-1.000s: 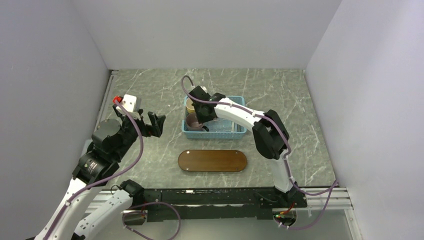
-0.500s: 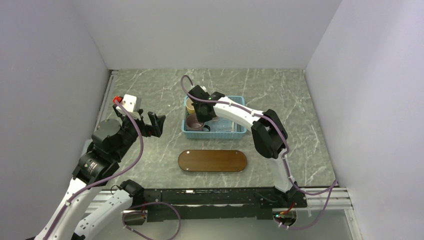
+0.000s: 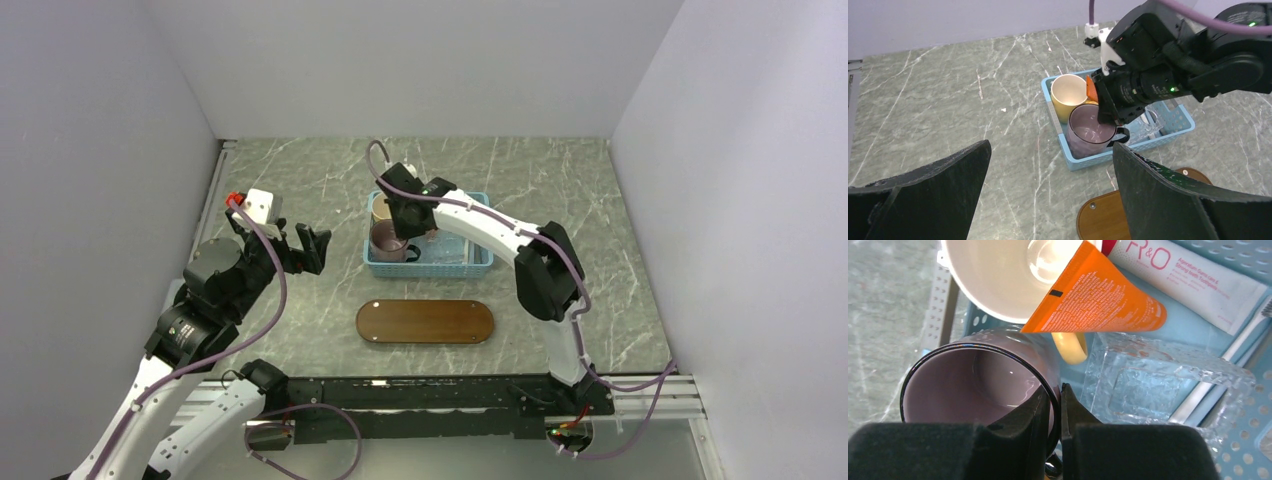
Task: Prepare toiletry sets of a toothbrush and toothpaste on the tray
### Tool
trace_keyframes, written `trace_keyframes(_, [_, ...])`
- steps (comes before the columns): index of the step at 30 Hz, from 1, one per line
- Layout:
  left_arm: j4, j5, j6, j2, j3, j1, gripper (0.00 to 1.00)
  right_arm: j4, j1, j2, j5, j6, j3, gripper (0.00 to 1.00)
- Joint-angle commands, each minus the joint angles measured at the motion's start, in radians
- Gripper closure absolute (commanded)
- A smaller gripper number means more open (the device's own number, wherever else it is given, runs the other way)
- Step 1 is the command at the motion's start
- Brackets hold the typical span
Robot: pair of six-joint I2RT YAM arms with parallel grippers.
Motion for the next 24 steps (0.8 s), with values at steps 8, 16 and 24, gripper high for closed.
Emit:
trace_keyframes(8, [0.019, 0.005, -0.006, -0.009, 0.000, 0.004, 0.01, -0.010, 0.004, -0.198, 0.040, 0.021, 0.055, 1.00])
trace_keyframes(16, [0.019, -0.003, -0.005, -0.002, -0.002, 0.004, 0.01, -0.030, 0.021, -0.334, 0.040, -0.013, -0.023, 1.00])
trace_keyframes(24, [0.017, -0.005, -0.005, 0.005, 0.000, 0.004, 0.01, -0.076, 0.024, -0.522, 0.048, -0.082, -0.168, 1.00])
